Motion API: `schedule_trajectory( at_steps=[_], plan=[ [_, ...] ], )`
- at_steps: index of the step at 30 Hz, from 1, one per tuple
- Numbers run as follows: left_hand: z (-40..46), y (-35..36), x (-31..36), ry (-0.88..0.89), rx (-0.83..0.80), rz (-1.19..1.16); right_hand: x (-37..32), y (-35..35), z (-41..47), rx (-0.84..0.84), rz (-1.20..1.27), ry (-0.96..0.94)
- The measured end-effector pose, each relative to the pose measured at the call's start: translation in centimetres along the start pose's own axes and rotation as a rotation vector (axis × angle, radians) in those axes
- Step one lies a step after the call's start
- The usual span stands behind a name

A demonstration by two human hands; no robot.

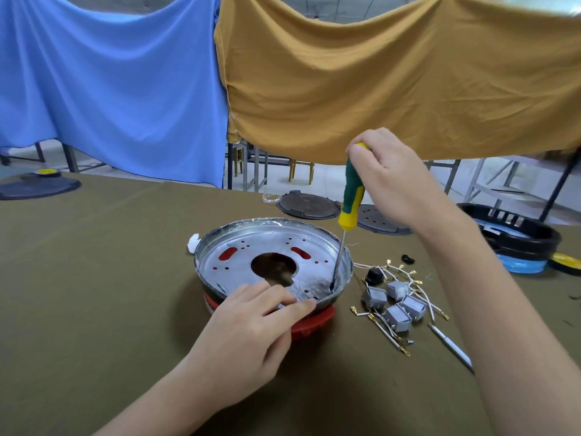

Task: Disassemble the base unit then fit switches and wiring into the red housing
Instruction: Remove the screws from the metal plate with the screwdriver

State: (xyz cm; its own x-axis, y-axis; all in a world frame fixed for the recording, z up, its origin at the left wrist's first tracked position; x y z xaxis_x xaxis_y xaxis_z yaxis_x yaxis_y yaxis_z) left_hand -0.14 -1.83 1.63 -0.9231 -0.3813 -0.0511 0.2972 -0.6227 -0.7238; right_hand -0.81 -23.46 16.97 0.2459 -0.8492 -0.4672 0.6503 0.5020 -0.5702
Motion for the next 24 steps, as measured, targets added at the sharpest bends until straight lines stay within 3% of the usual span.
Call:
schedule_trajectory(
  at_steps=[3,6,9,14,16,20,22,24],
  plan=[
    [-0.1,0.0,0.0,0.007,-0.015,0.013,0.0,-1.3,-0.2,-0.198,0.319,0.043],
    [-0.3,0.1,-0.1,0.015,-0.026,0.042,0.2,-1.5,-0.1,-0.056,0.103,-0.041],
    [-0.4,0.2,-0.1,0.025,-0.028,0.052,-0.1,-0.8,-0.1,0.049,-0.109,-0.003],
    [-0.5,0.4,-0.3,0.034,0.004,0.062,-0.4,-1.1,-0.3,-0.311,0.340,0.084],
    [-0.5,0.4,-0.3,0.032,0.013,0.062,-0.4,-1.3,-0.4,-0.255,0.300,-0.014],
    [-0.5,0.4,-0.3,0.030,0.007,0.052,-0.3,-0.5,-0.2,0.075,-0.155,-0.035],
    [-0.5,0.4,-0.3,0.027,-0.003,0.051,0.0,-0.1,-0.1,0.022,-0.172,-0.012],
    [-0.5,0.4,-0.3,0.027,-0.002,0.054,0.2,-0.2,-0.2,-0.137,0.071,0.042]
  ],
)
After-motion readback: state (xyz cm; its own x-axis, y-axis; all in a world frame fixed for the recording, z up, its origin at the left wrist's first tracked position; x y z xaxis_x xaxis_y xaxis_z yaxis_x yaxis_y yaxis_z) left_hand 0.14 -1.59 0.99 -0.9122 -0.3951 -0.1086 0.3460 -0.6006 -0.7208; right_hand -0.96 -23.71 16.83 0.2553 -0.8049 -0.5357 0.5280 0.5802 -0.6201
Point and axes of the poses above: each hand's wrist, its own z-axis towards the middle knuckle, its own y-axis out of the palm, x = y × z, the point moved 2 cm from there along z, towards the middle knuckle, and after that the axes turned 8 degrees about z, right-handed, at the moved point
